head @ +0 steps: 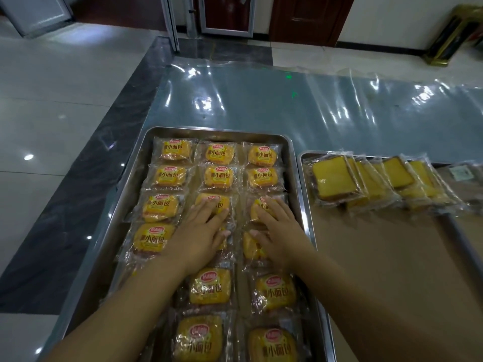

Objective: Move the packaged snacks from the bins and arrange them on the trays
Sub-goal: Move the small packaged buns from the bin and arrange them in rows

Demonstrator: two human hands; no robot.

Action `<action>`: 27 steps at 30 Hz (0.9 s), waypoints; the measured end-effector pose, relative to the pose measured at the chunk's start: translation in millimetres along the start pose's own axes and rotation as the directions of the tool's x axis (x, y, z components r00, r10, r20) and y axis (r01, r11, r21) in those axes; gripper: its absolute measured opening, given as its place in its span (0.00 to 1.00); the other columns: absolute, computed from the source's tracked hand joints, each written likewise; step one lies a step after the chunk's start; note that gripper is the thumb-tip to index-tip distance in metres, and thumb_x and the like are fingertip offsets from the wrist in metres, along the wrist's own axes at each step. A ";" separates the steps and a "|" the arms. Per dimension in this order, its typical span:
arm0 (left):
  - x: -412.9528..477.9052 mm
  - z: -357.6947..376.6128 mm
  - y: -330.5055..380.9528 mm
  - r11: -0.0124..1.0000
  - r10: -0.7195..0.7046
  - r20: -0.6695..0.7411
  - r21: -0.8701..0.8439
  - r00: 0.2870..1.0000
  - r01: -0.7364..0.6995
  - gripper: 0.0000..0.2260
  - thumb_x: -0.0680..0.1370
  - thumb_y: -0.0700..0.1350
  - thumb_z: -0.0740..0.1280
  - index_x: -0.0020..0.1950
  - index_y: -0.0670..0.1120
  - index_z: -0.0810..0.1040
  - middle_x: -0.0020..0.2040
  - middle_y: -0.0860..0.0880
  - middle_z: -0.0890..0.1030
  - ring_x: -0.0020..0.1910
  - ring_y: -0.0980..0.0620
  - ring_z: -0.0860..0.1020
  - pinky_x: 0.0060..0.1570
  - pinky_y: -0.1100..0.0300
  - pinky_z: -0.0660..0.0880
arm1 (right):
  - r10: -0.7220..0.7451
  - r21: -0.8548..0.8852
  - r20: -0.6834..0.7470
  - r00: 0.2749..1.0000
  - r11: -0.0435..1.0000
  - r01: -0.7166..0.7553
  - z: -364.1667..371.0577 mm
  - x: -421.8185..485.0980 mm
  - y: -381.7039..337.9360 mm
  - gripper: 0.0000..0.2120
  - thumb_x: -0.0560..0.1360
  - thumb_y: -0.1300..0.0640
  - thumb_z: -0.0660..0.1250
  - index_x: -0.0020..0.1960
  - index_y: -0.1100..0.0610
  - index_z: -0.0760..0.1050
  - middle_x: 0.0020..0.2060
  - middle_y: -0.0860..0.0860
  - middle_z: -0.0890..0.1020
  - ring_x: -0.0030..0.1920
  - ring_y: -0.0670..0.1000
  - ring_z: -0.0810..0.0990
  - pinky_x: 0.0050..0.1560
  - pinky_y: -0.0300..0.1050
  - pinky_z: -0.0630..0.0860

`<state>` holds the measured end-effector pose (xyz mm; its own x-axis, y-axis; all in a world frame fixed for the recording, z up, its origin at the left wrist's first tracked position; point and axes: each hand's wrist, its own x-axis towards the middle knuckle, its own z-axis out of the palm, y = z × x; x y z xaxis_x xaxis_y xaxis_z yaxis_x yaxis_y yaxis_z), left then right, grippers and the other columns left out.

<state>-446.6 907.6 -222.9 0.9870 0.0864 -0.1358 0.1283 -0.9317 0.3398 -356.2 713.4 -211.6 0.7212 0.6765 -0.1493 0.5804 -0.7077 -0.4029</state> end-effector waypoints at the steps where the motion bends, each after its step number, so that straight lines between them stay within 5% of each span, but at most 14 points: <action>1: -6.2 -1.4 3.1 0.999 -0.008 -0.030 -0.048 1.000 0.006 0.24 0.80 0.57 0.52 0.76 0.55 0.55 0.78 0.52 0.49 0.76 0.51 0.43 0.73 0.53 0.45 | -0.022 0.013 -0.041 0.999 1.000 0.023 -1.6 -8.0 -1.4 0.28 0.79 0.46 0.59 0.76 0.52 0.56 0.76 0.49 0.52 0.76 0.52 0.41 0.73 0.49 0.46; 5: -39.1 -2.3 15.0 0.990 -0.005 -0.117 -0.137 0.993 -0.011 0.21 0.79 0.55 0.58 0.71 0.53 0.66 0.75 0.51 0.58 0.75 0.49 0.50 0.72 0.52 0.49 | -0.155 0.027 -0.125 0.980 0.987 0.160 -4.7 -43.2 -7.9 0.22 0.76 0.55 0.66 0.68 0.59 0.70 0.70 0.56 0.67 0.74 0.58 0.57 0.71 0.56 0.61; 10: -83.8 3.4 23.9 0.994 -0.023 -0.146 -0.106 0.989 0.007 0.20 0.77 0.58 0.60 0.68 0.55 0.71 0.71 0.53 0.65 0.71 0.49 0.56 0.68 0.50 0.59 | -0.258 -0.048 -0.163 0.952 0.966 0.253 2.8 -85.0 -13.3 0.20 0.66 0.60 0.75 0.58 0.59 0.78 0.57 0.58 0.78 0.59 0.62 0.75 0.52 0.53 0.76; 16: -113.1 22.3 31.3 0.997 -0.071 -0.021 0.030 0.997 0.071 0.24 0.78 0.61 0.54 0.73 0.58 0.62 0.75 0.53 0.58 0.72 0.49 0.53 0.69 0.51 0.58 | -0.080 -0.112 0.002 0.997 0.990 0.080 22.1 -112.8 -9.1 0.20 0.76 0.45 0.62 0.67 0.44 0.69 0.64 0.46 0.68 0.64 0.52 0.64 0.63 0.47 0.66; 27: -114.9 23.7 26.0 0.998 -0.001 0.040 -0.058 0.999 0.003 0.23 0.80 0.44 0.60 0.75 0.52 0.60 0.77 0.50 0.54 0.76 0.48 0.50 0.74 0.54 0.51 | 0.067 0.027 -0.078 0.995 0.997 -0.065 30.4 -114.7 -32.8 0.23 0.74 0.51 0.67 0.68 0.47 0.69 0.63 0.49 0.70 0.65 0.53 0.64 0.64 0.50 0.65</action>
<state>-558.9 865.1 -220.5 0.9822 0.0728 -0.1731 0.1365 -0.9096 0.3923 -469.4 665.3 -208.7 0.7858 0.6094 -0.1055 0.5215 -0.7446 -0.4165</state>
